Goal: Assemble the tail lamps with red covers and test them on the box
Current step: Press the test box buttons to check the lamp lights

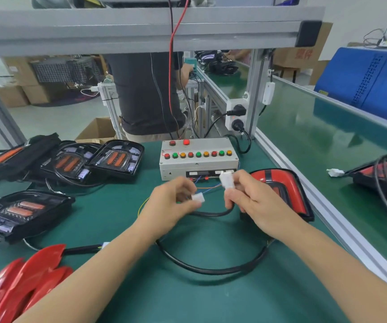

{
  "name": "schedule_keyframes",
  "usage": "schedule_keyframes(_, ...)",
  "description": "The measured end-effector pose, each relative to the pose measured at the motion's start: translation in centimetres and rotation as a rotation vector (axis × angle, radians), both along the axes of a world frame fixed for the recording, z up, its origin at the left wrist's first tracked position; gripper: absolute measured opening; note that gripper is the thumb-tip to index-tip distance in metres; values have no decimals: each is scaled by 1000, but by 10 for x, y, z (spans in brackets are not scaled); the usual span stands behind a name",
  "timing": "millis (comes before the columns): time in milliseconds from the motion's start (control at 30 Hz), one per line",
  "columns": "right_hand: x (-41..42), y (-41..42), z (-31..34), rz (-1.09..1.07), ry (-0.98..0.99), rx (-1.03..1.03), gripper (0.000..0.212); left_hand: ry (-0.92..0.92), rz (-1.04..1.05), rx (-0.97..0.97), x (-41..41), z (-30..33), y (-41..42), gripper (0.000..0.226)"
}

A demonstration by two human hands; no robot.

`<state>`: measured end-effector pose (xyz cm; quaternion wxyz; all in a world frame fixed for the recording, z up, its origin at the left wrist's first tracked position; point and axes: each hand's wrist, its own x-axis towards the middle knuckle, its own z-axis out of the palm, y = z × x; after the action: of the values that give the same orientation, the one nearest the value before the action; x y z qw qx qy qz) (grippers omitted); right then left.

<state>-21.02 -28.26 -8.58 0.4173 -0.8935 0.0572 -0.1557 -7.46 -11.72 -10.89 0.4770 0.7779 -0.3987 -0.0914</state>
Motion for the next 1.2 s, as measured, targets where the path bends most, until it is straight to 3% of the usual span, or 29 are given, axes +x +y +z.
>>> schedule_keyframes(100, 5, -1, 5, 15, 71, -38, 29, 339, 36, -193, 6, 7, 0, 14)
schedule_keyframes(200, 12, 0, 7, 57, 144, -81, 28, 464, -22, -269, 8, 11, 4, 21)
schedule_keyframes(367, 19, 1, 6, -5, 214, -167, 29, 472, -87, -258, 9, 11, 10, 34)
schedule_keyframes(667, 22, 9, 7, 24, 177, -280, 23, 440, -38, -173, 13, 14, 12, 15)
schedule_keyframes(933, 24, 17, 4, 4, 176, -264, 22, 399, 4, -171, 11, 14, 6, 21)
schedule_keyframes(1200, 24, 21, 8, 3, 160, -212, 41, 546, -69, -226, 11, 7, 4, 23)
